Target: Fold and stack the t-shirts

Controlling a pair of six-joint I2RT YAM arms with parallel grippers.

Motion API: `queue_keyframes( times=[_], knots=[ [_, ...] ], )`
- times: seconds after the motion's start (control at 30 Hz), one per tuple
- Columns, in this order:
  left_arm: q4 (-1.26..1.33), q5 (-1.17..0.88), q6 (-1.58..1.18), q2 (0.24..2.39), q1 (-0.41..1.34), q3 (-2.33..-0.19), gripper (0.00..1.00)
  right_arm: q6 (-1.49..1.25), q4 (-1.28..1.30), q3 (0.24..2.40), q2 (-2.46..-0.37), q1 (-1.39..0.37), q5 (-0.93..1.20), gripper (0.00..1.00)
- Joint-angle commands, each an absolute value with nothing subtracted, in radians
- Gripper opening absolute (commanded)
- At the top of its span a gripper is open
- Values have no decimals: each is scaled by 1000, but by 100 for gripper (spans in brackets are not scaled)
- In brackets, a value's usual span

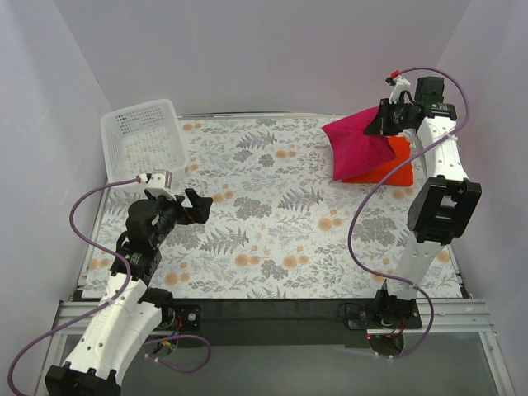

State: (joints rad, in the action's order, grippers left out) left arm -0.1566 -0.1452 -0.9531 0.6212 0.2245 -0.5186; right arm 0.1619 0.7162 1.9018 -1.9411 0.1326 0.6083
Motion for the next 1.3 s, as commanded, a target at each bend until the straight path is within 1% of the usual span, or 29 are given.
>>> queue_keyframes(
  times=[0.0,0.23,0.53,0.83,1.0,1.17,1.2,1.27],
  knots=[
    [-146,-152,-936,618,221,-520,96,160,712,1956,-1898,155,624,1],
    [-147,-155,-936,620,221,-520,96,179,722,1986,-1960,178,615,1],
    [-146,-152,-936,623,221,-520,96,215,746,2072,-2143,207,644,1],
    [-147,-156,-934,630,219,-518,96,255,744,2091,-2201,265,626,2],
    [-146,-158,-934,637,221,-519,96,267,744,2134,-2255,276,592,9],
    [-147,-158,-933,641,221,-519,96,279,739,2183,-2305,276,549,14],
    [-147,-158,-933,643,221,-520,96,281,735,2195,-2313,276,540,21],
    [-146,-160,-933,649,221,-519,96,281,723,2207,-2335,276,506,31]
  ],
)
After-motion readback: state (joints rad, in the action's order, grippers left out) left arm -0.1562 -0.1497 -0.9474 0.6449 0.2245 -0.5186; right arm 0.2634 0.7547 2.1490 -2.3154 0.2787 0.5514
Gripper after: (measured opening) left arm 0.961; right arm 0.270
